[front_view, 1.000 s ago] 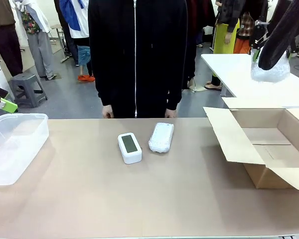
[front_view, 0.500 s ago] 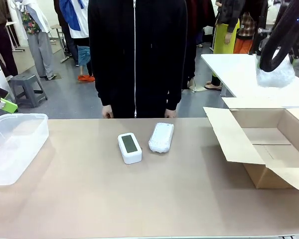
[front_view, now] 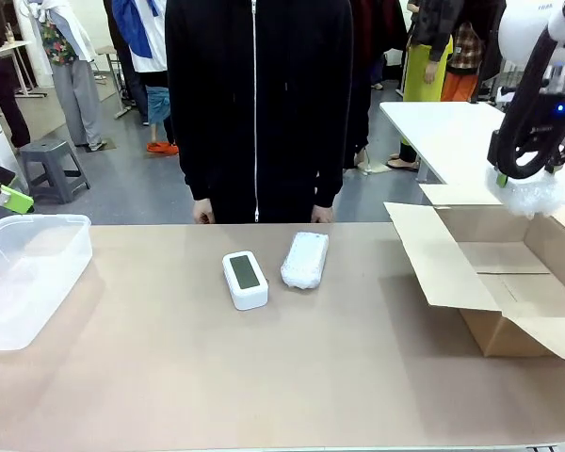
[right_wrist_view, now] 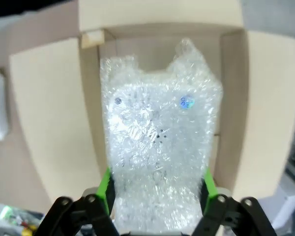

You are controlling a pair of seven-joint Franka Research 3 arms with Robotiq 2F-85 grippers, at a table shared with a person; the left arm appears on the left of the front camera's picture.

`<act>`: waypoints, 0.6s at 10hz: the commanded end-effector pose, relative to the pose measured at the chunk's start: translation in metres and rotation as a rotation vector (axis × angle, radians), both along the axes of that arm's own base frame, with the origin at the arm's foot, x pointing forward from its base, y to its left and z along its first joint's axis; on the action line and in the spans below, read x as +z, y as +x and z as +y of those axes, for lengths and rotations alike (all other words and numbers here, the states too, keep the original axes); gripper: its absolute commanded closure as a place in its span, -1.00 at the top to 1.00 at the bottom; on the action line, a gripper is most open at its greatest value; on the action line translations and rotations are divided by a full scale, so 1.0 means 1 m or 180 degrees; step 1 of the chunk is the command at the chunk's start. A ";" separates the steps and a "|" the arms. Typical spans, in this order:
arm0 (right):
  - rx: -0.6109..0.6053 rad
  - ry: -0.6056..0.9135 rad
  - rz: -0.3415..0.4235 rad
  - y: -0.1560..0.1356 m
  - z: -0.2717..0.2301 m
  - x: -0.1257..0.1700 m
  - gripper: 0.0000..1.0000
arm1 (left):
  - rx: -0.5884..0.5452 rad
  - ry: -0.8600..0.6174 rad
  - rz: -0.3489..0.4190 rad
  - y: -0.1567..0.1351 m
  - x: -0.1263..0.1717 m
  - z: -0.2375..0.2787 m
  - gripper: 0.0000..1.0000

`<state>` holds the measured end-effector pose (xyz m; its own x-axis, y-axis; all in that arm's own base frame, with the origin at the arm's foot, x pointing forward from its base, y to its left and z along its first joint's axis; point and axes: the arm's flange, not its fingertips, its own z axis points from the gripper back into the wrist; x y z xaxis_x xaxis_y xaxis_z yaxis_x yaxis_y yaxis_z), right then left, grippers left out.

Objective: Separate and place wrapped and unwrapped clocks.
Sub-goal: If the picked Digital clock is wrapped, place it in the Package Box ; if not, place it in the Organizing box.

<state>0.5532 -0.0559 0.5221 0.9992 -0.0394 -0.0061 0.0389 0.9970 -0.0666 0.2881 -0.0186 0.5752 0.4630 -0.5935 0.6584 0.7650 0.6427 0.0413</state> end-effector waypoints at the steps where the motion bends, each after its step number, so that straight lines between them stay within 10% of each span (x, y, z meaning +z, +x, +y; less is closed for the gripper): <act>1: 0.0190 0.0206 -0.0028 -0.003 -0.005 -0.022 0.59 | -0.0028 -0.0038 -0.0004 0.000 -0.001 0.000 1.00; 6: 0.0194 0.0126 0.0313 0.012 0.009 -0.104 0.59 | -0.0028 -0.0038 -0.0004 0.000 -0.001 0.000 1.00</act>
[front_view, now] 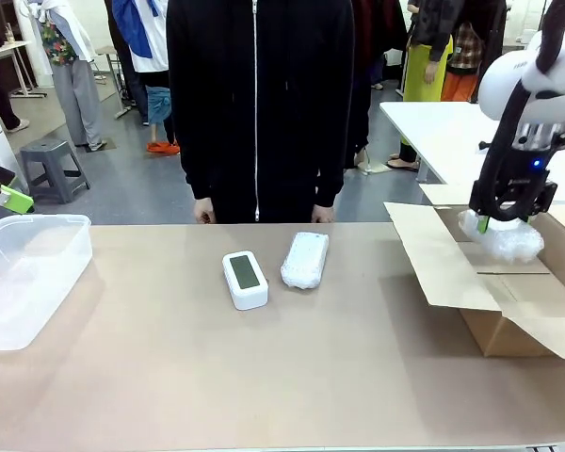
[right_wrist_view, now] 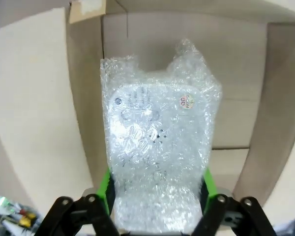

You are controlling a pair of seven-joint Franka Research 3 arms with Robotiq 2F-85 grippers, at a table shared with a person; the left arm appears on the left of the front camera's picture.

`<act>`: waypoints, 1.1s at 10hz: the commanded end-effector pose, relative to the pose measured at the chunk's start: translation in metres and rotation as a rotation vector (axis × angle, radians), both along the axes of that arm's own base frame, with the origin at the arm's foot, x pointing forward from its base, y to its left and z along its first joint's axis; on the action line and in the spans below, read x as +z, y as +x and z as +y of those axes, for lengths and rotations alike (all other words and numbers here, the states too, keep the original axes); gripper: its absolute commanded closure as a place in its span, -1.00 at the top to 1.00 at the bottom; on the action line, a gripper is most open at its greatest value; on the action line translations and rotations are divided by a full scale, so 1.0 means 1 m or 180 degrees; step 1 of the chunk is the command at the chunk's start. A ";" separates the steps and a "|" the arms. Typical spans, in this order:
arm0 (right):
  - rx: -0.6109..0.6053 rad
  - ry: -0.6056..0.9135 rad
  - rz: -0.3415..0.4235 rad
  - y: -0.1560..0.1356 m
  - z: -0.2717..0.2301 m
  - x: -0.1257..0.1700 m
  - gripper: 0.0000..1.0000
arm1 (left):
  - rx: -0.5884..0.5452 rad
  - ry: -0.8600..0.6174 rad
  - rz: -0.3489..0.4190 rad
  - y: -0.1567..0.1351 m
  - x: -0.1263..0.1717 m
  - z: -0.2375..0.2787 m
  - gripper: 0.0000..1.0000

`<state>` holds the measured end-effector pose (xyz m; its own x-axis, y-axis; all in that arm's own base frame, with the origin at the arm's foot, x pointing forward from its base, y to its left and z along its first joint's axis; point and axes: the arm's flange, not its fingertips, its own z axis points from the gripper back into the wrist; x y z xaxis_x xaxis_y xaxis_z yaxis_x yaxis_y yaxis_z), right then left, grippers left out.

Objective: Separate and place wrapped and unwrapped clocks.
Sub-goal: If the picked Digital clock is wrapped, place it in the Package Box ; if not, place it in the Organizing box.

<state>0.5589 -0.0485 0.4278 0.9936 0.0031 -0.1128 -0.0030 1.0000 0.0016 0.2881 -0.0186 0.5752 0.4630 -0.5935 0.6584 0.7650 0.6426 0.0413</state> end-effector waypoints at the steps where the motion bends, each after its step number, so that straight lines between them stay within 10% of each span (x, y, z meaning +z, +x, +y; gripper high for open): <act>1: 0.0093 -0.0118 0.0026 0.012 0.002 -0.021 0.59 | -0.0028 -0.0039 -0.0004 0.000 -0.001 0.000 1.00; 5: -0.0008 -0.0241 0.0205 0.029 0.000 -0.052 0.59 | -0.0028 -0.0039 -0.0004 0.000 -0.001 0.000 1.00; 6: -0.0036 -0.0284 0.0200 0.028 -0.002 -0.052 1.00 | -0.0028 -0.0039 -0.0004 0.000 -0.001 0.000 1.00; 11: 0.0086 -0.0279 0.0256 0.022 -0.005 -0.040 1.00 | -0.0028 -0.0039 -0.0004 0.000 -0.001 0.000 1.00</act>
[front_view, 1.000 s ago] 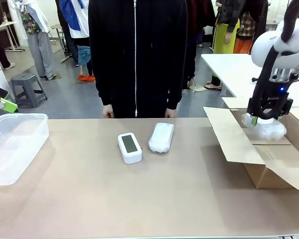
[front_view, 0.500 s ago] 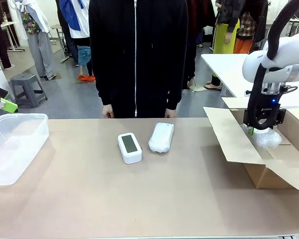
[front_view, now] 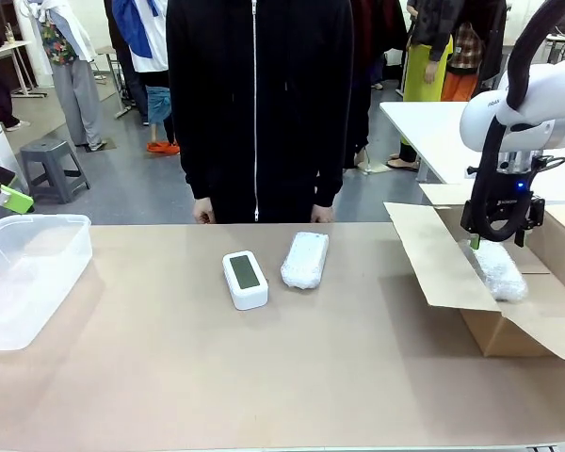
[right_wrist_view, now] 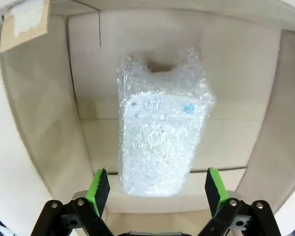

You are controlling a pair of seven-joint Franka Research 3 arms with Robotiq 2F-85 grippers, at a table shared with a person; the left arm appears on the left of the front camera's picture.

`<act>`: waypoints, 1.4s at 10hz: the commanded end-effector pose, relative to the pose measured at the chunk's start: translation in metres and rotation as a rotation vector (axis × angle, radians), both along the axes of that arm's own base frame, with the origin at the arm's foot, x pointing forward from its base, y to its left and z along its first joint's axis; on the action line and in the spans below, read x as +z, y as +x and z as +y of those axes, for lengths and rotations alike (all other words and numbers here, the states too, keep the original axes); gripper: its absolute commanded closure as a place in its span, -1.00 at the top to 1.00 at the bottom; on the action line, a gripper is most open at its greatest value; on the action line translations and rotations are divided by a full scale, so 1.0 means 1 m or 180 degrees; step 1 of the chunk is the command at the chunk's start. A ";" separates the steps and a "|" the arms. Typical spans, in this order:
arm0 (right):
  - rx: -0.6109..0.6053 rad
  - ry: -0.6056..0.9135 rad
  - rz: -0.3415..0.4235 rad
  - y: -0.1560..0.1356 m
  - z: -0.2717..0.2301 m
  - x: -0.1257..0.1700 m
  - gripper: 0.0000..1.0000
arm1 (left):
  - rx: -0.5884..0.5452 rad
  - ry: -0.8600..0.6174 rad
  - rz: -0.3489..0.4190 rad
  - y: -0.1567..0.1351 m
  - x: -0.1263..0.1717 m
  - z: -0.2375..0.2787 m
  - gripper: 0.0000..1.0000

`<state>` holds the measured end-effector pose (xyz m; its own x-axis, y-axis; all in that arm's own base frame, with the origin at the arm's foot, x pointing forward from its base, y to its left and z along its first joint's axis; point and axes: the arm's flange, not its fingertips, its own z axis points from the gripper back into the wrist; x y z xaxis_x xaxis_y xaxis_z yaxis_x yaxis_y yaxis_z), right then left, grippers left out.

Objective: Separate and place wrapped and unwrapped clocks.
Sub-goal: If the picked Digital clock is wrapped, place it in the Package Box ; if not, place it in the Organizing box.

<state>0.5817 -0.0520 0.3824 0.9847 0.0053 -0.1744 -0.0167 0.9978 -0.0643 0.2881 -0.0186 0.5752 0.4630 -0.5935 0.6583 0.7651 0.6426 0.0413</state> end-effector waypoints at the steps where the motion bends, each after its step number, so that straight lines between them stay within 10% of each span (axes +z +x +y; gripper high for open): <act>1: 0.0023 -0.0002 0.0099 -0.003 -0.004 0.013 1.00 | -0.0028 -0.0039 -0.0004 0.000 -0.001 0.000 1.00; 8: -0.0025 0.0264 -0.0255 -0.094 0.011 0.186 1.00 | -0.0028 -0.0039 -0.0004 0.000 -0.001 0.000 1.00; 12: -0.0344 0.0495 -0.0698 -0.128 0.019 0.213 1.00 | -0.0028 -0.0039 -0.0004 0.000 -0.001 0.000 1.00; 14: -0.0196 0.0318 -0.0420 -0.115 0.014 0.220 1.00 | -0.0028 -0.0039 -0.0004 0.000 -0.001 0.000 1.00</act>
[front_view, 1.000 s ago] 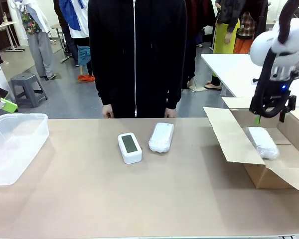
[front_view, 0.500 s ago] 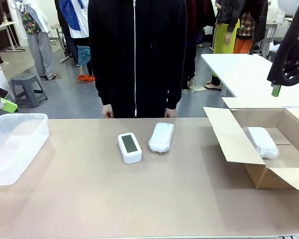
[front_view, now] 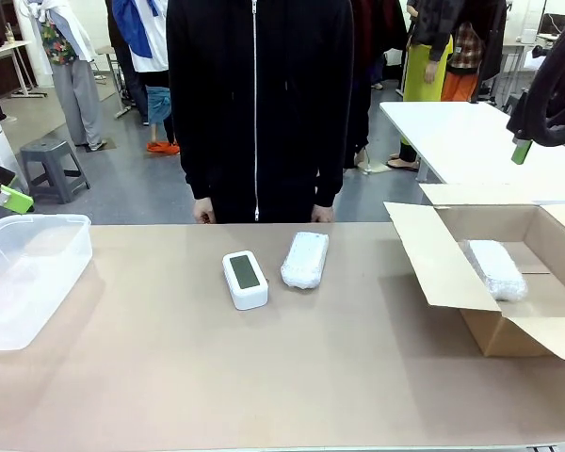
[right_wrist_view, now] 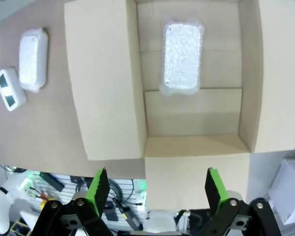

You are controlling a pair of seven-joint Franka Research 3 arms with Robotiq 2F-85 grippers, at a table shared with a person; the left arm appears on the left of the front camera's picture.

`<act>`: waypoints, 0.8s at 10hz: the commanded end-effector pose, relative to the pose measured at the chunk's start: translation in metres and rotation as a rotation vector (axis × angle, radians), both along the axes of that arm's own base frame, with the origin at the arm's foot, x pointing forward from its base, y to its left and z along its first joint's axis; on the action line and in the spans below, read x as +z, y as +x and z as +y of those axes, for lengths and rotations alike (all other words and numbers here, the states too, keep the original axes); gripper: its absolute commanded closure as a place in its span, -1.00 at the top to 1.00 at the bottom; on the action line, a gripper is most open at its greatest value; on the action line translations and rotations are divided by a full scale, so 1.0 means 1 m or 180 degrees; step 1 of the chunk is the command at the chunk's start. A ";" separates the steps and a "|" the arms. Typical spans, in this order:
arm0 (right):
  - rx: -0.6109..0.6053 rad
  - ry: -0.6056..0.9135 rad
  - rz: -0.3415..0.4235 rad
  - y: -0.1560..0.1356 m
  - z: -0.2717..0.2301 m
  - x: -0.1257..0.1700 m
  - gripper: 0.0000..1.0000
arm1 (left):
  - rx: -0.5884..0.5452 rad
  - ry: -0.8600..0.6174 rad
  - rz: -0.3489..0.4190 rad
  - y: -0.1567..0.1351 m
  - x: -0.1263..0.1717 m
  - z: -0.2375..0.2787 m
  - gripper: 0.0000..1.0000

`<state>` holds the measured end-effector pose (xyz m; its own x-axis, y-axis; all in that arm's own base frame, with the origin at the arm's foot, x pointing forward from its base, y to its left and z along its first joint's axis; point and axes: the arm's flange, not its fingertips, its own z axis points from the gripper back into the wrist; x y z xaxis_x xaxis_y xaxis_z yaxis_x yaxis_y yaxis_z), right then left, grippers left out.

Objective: Separate and place wrapped and unwrapped clocks.
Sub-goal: If the picked Digital clock is wrapped, place it in the Package Box ; if not, place it in the Organizing box, then pick up the Digital clock indicated by the person.

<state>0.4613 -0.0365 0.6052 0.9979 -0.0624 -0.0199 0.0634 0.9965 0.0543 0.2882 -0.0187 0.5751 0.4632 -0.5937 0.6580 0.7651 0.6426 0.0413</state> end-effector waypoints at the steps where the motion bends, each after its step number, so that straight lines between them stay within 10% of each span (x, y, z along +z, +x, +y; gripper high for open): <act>1: 0.0057 -0.0049 0.0083 0.006 -0.001 -0.003 1.00 | -0.0028 -0.0040 -0.0005 0.000 -0.001 0.000 1.00; 8: 0.0057 -0.0049 0.0083 0.006 -0.001 -0.003 1.00 | -0.0028 -0.0040 -0.0005 0.000 -0.001 0.000 1.00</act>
